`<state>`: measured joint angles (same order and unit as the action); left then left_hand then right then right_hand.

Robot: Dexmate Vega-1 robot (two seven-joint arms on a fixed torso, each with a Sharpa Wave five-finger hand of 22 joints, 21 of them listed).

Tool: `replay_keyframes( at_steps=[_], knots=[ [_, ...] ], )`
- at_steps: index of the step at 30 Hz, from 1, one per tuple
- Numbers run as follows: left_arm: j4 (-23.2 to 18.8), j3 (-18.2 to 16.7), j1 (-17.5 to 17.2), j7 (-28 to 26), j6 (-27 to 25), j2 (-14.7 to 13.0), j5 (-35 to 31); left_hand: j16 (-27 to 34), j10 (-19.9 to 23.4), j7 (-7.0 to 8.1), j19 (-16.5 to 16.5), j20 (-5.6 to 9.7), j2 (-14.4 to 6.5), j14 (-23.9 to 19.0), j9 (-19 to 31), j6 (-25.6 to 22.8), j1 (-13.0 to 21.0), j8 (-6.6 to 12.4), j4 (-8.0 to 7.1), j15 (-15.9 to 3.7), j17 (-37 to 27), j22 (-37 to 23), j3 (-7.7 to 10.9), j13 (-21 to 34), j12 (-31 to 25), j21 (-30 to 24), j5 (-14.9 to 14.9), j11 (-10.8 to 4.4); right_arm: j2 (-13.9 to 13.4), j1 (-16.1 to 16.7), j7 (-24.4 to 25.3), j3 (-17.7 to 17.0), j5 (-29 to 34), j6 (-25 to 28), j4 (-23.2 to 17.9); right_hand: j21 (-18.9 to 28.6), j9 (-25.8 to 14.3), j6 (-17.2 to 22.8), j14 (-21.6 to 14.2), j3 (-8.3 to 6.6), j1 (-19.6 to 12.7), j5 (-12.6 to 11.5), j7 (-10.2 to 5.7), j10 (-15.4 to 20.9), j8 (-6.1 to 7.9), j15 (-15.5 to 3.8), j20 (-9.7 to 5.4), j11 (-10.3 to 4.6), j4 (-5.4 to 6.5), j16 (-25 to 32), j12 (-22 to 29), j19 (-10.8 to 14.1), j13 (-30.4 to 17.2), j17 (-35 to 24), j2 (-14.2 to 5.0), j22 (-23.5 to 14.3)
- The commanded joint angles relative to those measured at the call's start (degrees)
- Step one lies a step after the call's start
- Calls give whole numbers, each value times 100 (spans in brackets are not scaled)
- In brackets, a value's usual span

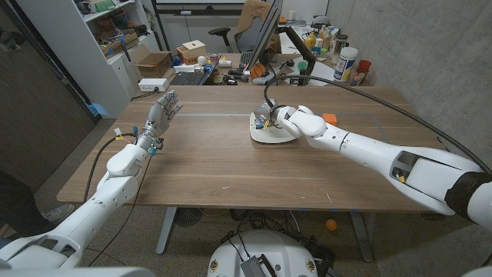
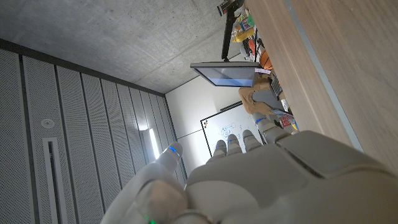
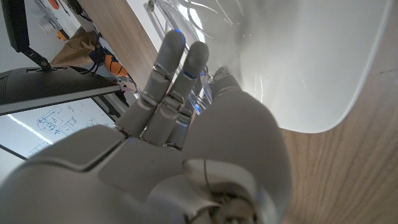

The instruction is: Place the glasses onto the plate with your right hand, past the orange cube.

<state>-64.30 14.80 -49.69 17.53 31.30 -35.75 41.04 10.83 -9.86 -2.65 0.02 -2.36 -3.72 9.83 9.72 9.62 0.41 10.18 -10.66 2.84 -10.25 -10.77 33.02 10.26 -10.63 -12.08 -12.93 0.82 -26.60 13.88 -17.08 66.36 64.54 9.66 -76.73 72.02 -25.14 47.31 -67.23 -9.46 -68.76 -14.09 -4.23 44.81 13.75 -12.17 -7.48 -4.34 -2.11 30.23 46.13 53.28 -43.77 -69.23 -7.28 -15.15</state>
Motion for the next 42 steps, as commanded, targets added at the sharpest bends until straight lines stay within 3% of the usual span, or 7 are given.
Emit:
replay_keyframes(
  at_steps=[1,5,8,16,30,35,42],
  knots=[
    [17,-15,-3,29,19,-12,12,1,-136,-31,-8,-59,-623,131,27,-3,20,19,1,15,-21,-13,-29,18,-44,-32,-33,30,60,-52,-246,176,230,324,-4,232,32,-79,25,128,297,-66,-20,41,-97,7,-492,-136,104,82,14,-43,-20,-49,101,-260],
    [-1,-13,-11,27,16,-26,2,0,-136,-29,-9,-57,-623,133,27,-7,20,21,1,15,-21,-13,-29,18,-44,-33,-33,33,90,-70,-359,201,265,401,8,331,101,-300,61,363,541,-162,-82,-33,-266,15,-495,-156,232,145,17,-177,-42,-71,341,-343],
    [-7,-14,-15,20,8,-28,2,-1,-137,-32,-8,-60,-625,135,27,-4,21,19,1,18,-21,-13,-28,18,-44,-32,-33,34,103,-77,-399,200,254,436,12,383,189,-576,74,645,894,-322,-128,-43,-374,25,-486,-137,457,224,-2,-209,14,-77,512,-310],
    [42,-2,20,44,16,-12,-1,-1,-139,-33,-10,-60,-630,136,27,-3,24,19,3,22,-21,-13,-25,18,-44,-33,-34,38,127,-117,-452,216,233,470,41,417,410,-1273,129,1126,1289,-735,-212,-85,-438,2,-492,-107,757,310,-25,-179,95,-27,797,-196],
    [119,22,88,70,14,22,-6,-1,-137,-40,-12,-56,-635,137,27,1,28,19,4,24,-20,-13,-21,18,-46,-33,-34,38,164,-198,-587,286,269,560,106,251,833,-2524,224,1786,1647,-1335,-317,-302,-398,13,-397,-66,1034,209,-129,-138,268,161,1071,216],
    [130,24,96,87,21,33,4,-2,-135,-33,-9,-61,-636,137,27,2,29,19,4,25,-20,-13,-19,19,-47,-32,-34,41,133,-202,-610,316,337,602,57,-282,1109,-2736,848,2259,1944,-1650,-326,-694,-341,50,-100,7,1127,-754,-433,-488,719,1108,1050,546],
    [149,26,108,111,26,45,18,-2,-137,-22,-10,-63,-636,139,26,3,31,19,5,22,-20,-13,-18,19,-47,-32,-35,38,101,-191,-633,318,390,626,8,-849,1301,-2811,1540,2711,1956,-1886,-356,-1574,-252,86,125,34,1063,-1647,-1097,-659,1246,2010,1021,548]
  ],
)
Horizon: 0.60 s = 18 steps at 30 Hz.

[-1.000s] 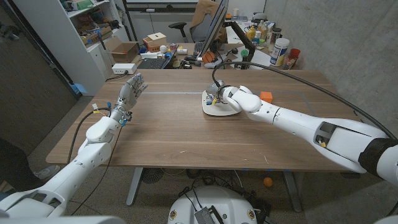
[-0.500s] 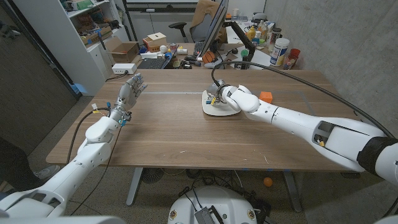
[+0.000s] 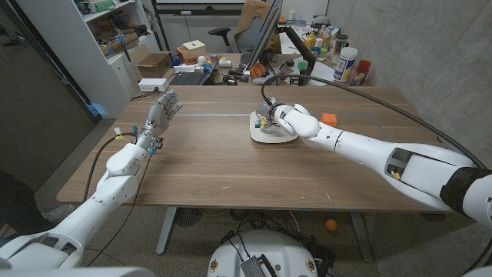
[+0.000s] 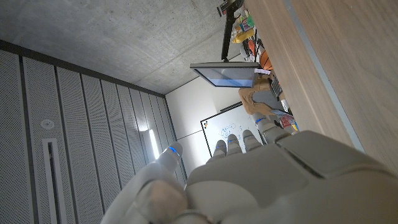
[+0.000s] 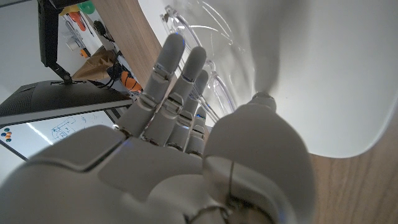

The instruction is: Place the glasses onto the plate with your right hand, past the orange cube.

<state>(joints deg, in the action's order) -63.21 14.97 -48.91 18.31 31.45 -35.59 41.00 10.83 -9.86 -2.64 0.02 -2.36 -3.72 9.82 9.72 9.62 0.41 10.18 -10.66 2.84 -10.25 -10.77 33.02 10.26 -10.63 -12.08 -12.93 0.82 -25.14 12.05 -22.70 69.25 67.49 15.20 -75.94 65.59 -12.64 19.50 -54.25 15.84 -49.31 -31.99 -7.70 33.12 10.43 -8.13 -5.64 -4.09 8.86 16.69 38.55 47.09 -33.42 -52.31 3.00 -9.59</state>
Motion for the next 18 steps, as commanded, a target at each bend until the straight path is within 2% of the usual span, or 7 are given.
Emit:
replay_keyframes(
  at_steps=[1,3,5,18],
  knots=[
    [47,12,35,36,14,30,17,0,-137,-20,-12,-64,-636,134,26,1,31,19,6,25,-20,-13,-17,19,-47,-33,-35,42,-51,-8,-71,31,110,75,-77,-243,60,-35,292,205,12,-106,-13,-479,86,-303,-24,23,-36,-336,-410,-53,250,369,-11,-8],
    [59,18,45,49,20,35,14,-1,-135,-20,-12,-64,-636,135,26,3,31,19,6,23,-20,-13,-17,19,-48,-33,-35,39,-57,-4,-91,25,123,91,-89,-334,78,-42,410,259,3,-132,-22,-716,103,-299,7,-14,-46,-426,-630,-44,363,508,-23,-8],
    [66,22,55,54,19,42,15,0,-135,-15,-12,-65,-635,135,26,3,32,19,6,25,-20,-13,-17,19,-48,-33,-35,32,-67,0,-100,16,131,100,-98,-374,84,-48,468,277,-5,-143,-29,-800,108,-307,19,-31,-52,-461,-723,-37,414,570,-28,-9],
    [86,57,119,98,15,60,-3,1,-137,-10,-15,-69,-631,130,26,5,32,19,6,24,-20,-13,-17,19,-47,-34,-34,32,-167,60,-124,-89,178,171,-257,-493,99,-126,648,328,4,-143,-38,-1013,99,-216,121,7,-60,-541,-986,-42,567,742,-26,-12]
  ],
)
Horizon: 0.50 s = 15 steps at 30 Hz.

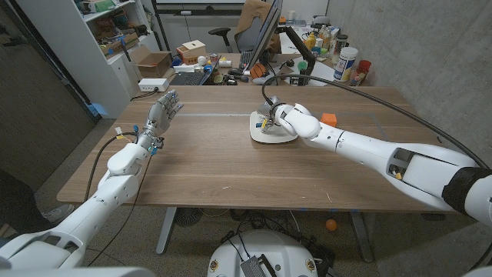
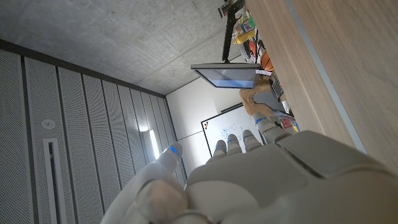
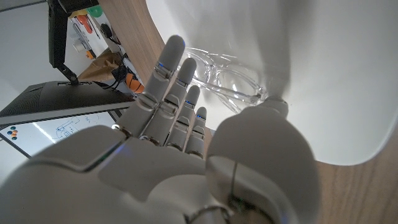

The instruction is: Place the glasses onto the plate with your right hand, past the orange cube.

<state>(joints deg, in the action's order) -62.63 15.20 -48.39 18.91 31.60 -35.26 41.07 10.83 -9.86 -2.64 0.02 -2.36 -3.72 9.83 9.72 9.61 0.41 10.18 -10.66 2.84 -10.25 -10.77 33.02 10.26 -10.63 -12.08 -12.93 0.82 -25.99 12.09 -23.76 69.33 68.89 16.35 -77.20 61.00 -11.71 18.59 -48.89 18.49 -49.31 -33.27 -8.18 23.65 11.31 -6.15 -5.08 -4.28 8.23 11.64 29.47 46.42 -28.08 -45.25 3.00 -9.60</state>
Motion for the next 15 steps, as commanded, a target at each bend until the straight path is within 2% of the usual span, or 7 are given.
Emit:
replay_keyframes(
  at_steps=[1,10,12,15],
  knots=[
    [25,34,66,28,0,28,-15,2,-137,-13,-15,-70,-631,129,26,5,32,19,6,24,-20,-13,-17,19,-48,-34,-34,34,-92,62,-12,-108,42,59,-150,-53,8,-41,148,75,23,-8,22,-94,12,-400,80,29,8,-46,-114,21,54,59,-17,-11],
    [2,35,53,4,-10,29,-15,1,-138,-7,-14,-72,-631,128,26,5,32,20,5,26,-20,-13,-17,19,-47,-33,-34,35,-144,90,-37,-222,35,67,-276,-196,14,-94,467,134,197,48,45,-157,14,-327,219,73,48,-114,-289,-50,180,192,61,-3],
    [2,34,51,6,-4,31,-13,1,-136,-8,-14,-73,-631,130,26,6,32,19,5,26,-20,-13,-16,19,-48,-34,-34,37,-152,91,-23,-254,33,72,-305,-331,18,-103,629,135,300,82,46,-150,21,-294,374,84,68,-120,-376,-205,253,271,74,4],
    [5,34,52,1,5,32,-19,2,-140,-6,-14,-74,-632,128,26,8,32,19,5,24,-20,-13,-16,19,-47,-33,-34,36,-149,91,-13,-283,30,68,-319,-404,20,-106,734,126,353,104,53,-154,27,-240,486,86,75,-123,-434,-264,298,322,65,8]
  ],
)
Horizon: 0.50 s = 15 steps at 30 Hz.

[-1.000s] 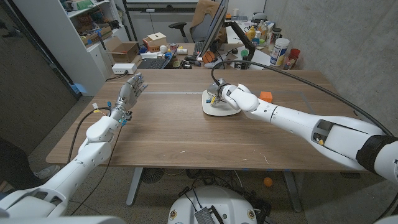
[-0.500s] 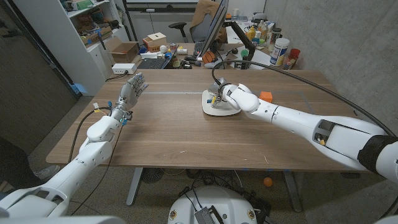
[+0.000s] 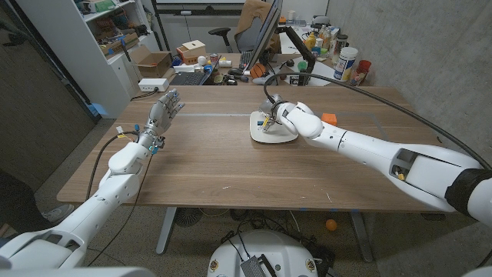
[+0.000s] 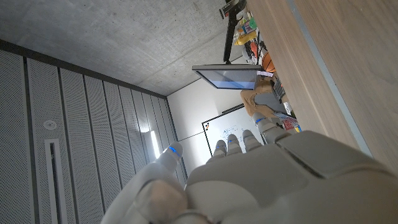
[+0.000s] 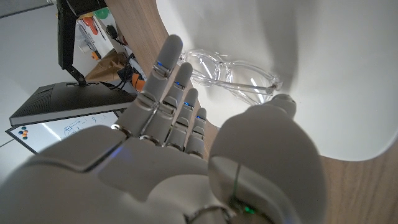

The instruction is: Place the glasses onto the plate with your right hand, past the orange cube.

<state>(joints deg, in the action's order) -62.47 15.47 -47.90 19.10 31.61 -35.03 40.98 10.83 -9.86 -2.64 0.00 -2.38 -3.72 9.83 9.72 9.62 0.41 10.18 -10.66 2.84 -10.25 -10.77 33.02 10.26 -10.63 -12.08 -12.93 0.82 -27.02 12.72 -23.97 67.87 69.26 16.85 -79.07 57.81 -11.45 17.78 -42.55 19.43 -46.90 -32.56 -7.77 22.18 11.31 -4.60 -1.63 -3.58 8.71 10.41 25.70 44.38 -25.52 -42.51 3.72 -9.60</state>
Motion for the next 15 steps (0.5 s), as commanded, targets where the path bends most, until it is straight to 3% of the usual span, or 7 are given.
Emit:
replay_keyframes(
  at_steps=[1,7,12,15],
  knots=[
    [-15,7,2,-20,5,8,-13,3,-139,-6,-13,-73,-632,123,26,5,32,20,5,24,-20,-13,-16,18,-47,-34,-34,35,-44,31,24,-145,-5,21,-134,-95,-6,-24,107,29,120,36,16,-25,28,-396,152,26,28,5,-76,-58,50,57,-10,9],
    [-28,7,-2,-29,-3,3,-14,1,-137,-6,-12,-72,-632,128,26,6,32,20,5,24,-20,-13,-15,18,-48,-33,-34,34,-42,43,49,-182,11,38,-159,-241,-3,-30,240,6,213,76,34,-41,35,-377,295,38,43,15,-181,-193,128,145,-65,13],
    [-51,10,-11,-28,-13,-4,-14,1,-139,-6,-15,-70,-632,127,26,7,32,20,5,22,-20,-13,-15,18,-47,-34,-34,37,-71,69,68,-224,30,78,-225,-653,3,-55,680,-29,394,168,41,-139,37,-308,577,55,53,-5,-435,-701,290,348,-215,16],
    [-83,8,-30,-45,-19,-14,-17,1,-138,-5,-14,-69,-632,128,26,5,32,20,5,22,-20,-13,-15,18,-48,-34,-34,37,-96,90,72,-245,51,97,-272,-1009,8,-82,1013,-43,508,252,29,-245,35,-251,769,-14,42,-3,-645,-1153,410,523,-327,13]
  ],
)
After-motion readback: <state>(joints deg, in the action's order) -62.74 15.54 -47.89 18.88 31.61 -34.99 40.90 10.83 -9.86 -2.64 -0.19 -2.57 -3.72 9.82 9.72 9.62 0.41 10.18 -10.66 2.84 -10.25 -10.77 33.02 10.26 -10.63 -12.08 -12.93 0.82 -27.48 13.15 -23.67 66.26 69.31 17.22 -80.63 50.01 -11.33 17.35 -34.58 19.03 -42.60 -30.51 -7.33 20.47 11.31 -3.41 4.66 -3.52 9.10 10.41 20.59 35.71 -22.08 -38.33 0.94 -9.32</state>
